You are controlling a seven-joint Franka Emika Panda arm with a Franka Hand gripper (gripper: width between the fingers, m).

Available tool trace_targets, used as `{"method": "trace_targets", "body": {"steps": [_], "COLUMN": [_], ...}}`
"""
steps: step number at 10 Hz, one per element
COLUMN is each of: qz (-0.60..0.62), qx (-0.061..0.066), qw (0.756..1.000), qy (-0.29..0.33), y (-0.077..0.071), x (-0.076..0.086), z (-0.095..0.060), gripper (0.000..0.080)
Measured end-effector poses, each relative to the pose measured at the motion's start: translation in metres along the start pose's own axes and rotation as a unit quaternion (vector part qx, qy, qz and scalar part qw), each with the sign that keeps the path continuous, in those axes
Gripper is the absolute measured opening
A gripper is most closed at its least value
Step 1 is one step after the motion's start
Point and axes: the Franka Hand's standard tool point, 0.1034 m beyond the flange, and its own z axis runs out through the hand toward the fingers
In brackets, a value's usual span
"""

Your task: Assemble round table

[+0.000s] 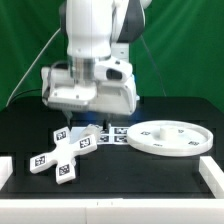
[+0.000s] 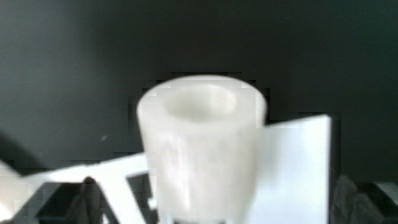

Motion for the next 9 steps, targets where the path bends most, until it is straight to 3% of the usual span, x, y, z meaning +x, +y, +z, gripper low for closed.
{"method": "trace_targets", "body": {"steps": [2, 4, 6, 7, 9], "qz": [0.112, 0.216, 0.325, 0.335, 0.423], "qx": [0.007, 0.006, 0.005, 0.004, 0.003], "qw": [0.994, 0.976, 0.945, 0.942, 0.906], "qy": [-0.015, -0.017, -0.023, -0.020, -0.019], "y": [0.018, 0.043, 0.059, 0.047, 0.047], "x": [0.006, 0.009, 0.000, -0.002, -0.001], "z": [-0.019, -0.022, -0.032, -0.029, -0.028], "gripper": [0.0648, 0.0648, 0.0648, 0.0648, 0.0648]}}
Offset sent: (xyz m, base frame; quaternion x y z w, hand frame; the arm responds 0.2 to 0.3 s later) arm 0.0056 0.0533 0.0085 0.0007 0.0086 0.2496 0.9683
